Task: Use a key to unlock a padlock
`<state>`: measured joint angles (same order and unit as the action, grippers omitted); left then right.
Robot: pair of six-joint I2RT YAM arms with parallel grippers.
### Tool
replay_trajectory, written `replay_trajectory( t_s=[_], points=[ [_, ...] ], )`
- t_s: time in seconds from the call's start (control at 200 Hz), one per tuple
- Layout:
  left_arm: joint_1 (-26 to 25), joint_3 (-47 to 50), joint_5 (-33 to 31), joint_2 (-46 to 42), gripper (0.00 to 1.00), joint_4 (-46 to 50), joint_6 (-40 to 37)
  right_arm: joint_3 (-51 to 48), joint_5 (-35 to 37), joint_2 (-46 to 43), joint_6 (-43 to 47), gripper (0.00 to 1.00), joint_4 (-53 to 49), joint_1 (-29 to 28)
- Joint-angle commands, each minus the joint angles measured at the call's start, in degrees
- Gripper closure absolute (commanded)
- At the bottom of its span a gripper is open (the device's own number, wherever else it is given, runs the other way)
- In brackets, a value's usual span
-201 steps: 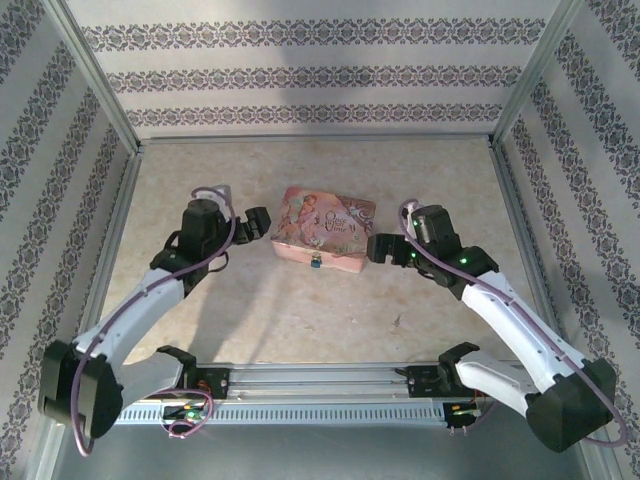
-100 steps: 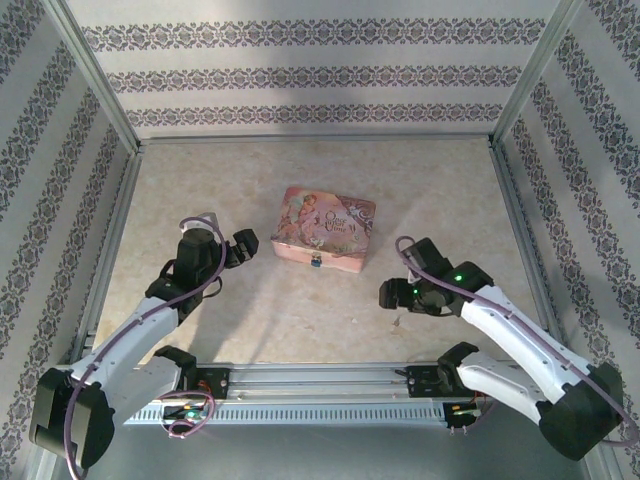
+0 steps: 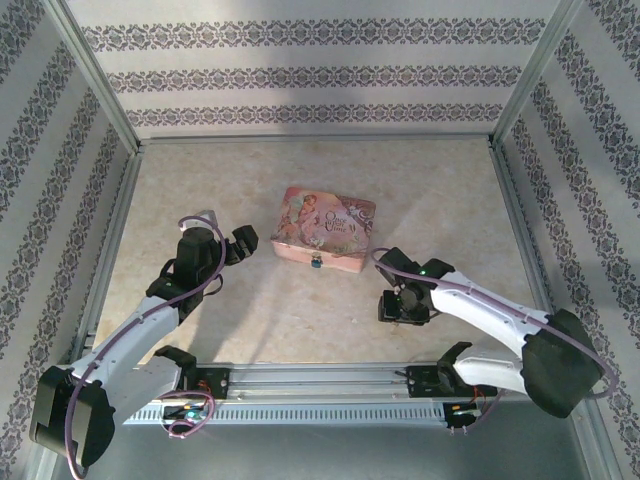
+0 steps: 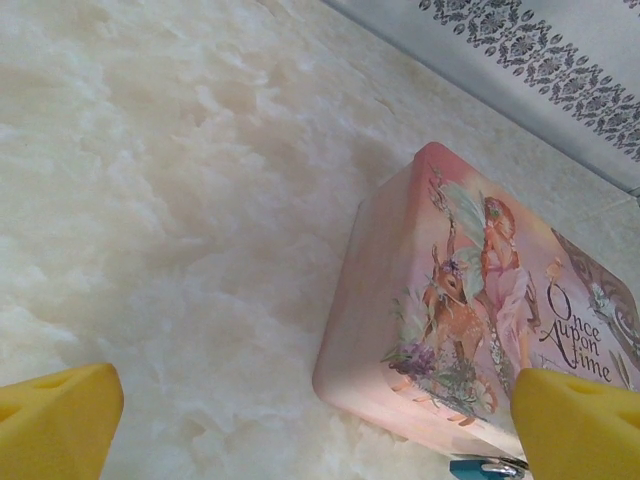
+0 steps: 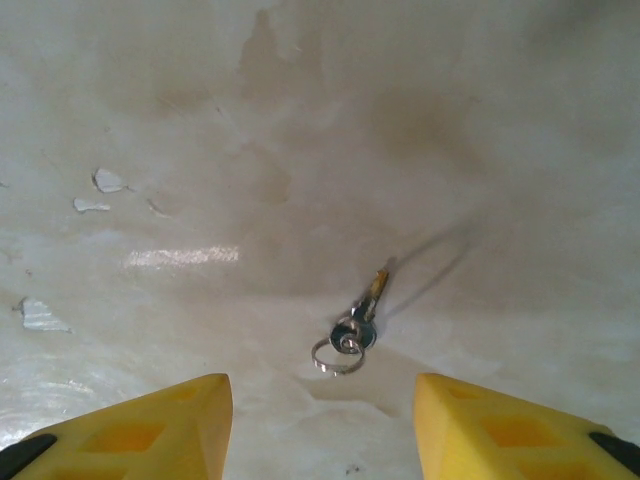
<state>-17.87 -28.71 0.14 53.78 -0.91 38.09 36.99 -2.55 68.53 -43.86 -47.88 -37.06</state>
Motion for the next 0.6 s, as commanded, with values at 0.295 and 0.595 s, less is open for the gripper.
replay_trajectory(
  t_s=[0.295, 0.595],
  points=[
    [0.6, 0.5, -0.8, 0.7, 0.01, -1.9, 0.8, -3.1, 2.9, 4.7, -3.9, 0.57, 5.5, -0.9],
    [0.5, 0.1, -2.0, 0.8, 0.01, -1.1, -0.7, -4.9, 3.0, 3.7, -5.4, 0.63, 6.2, -0.9]
  ],
)
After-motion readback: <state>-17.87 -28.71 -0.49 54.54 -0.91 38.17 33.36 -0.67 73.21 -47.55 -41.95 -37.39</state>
